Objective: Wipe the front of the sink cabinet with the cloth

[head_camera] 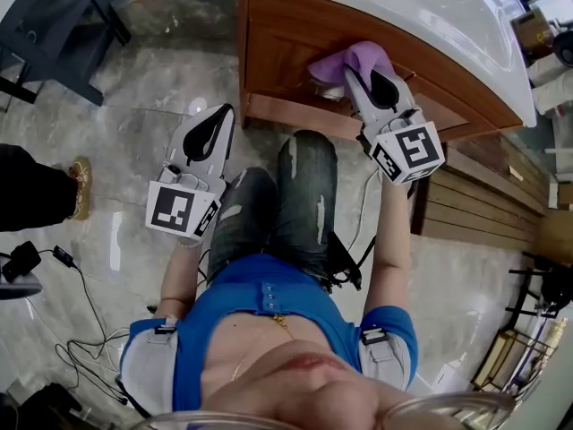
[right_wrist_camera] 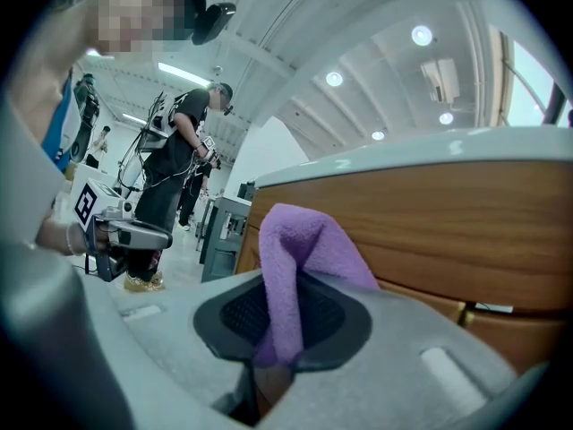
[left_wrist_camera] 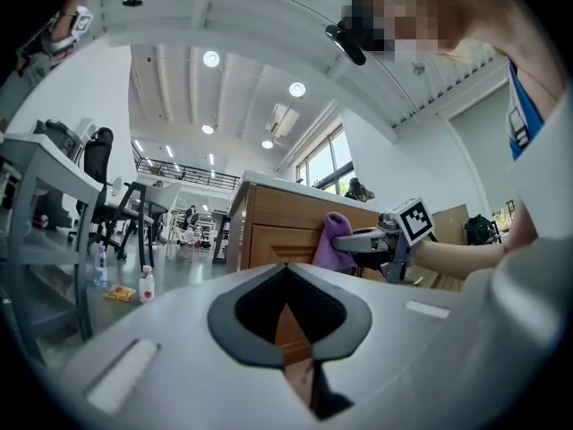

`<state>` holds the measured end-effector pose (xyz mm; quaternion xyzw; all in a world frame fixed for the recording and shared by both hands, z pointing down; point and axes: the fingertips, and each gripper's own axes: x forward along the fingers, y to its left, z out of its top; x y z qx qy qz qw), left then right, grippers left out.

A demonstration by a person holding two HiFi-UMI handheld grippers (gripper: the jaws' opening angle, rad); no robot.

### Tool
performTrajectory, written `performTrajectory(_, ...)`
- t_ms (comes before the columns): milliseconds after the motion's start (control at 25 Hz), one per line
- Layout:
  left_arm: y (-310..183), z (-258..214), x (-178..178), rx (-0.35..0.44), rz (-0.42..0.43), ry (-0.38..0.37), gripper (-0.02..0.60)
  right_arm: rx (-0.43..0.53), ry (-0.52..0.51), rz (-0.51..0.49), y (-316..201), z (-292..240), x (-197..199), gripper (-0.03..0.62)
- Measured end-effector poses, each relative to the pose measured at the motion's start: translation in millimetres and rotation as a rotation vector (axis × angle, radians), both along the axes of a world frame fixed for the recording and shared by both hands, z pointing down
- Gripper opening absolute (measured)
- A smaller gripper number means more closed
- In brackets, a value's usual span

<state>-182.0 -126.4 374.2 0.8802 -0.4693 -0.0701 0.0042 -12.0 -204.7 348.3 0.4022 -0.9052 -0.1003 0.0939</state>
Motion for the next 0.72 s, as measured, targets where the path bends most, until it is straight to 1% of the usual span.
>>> performTrajectory(480, 3, 2, -8, -0.013, -0.034, 0.008, 0.000, 0.001, 0.024, -0.077, -10, 2, -68, 0.054)
performTrajectory(720, 5, 4, -11, -0.014, -0.043, 0.014, 0.000, -0.010, 0.007, -0.111, -12, 4, -96, 0.054)
